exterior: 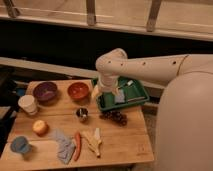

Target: Place apple in plastic cup

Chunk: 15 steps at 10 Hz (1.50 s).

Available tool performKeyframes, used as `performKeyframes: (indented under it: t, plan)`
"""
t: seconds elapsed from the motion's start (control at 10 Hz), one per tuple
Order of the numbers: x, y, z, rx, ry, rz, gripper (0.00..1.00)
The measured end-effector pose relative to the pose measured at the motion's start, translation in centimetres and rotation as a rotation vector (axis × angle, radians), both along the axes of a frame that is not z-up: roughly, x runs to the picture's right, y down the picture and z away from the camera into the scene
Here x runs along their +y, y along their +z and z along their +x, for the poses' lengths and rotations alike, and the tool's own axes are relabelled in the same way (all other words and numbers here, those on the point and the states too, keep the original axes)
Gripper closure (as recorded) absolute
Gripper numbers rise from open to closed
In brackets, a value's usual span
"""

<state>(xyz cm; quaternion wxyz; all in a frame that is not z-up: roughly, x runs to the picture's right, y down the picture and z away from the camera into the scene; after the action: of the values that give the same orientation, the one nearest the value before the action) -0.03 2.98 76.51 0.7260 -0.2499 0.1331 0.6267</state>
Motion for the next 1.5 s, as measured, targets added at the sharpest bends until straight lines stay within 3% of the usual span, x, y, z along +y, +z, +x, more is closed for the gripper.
performKeyframes:
  t: [0.2, 0.4, 0.8, 1.3, 1.5]
  plan:
    - [-1.0, 0.1, -4.5, -0.051, -0.051, 0.017, 0.20]
    - [-1.5, -0.2, -10.7, -0.132, -0.108, 0.028, 0.20]
    - [0.9, -2.9, -22.2, -0.275, -0.207, 0.038, 0.20]
    - [1.0, -2.7, -22.1, -0.271, -0.214, 0.035, 0.20]
    - [1.9, -2.0, -24.1, -0.286, -0.241, 0.023, 0.20]
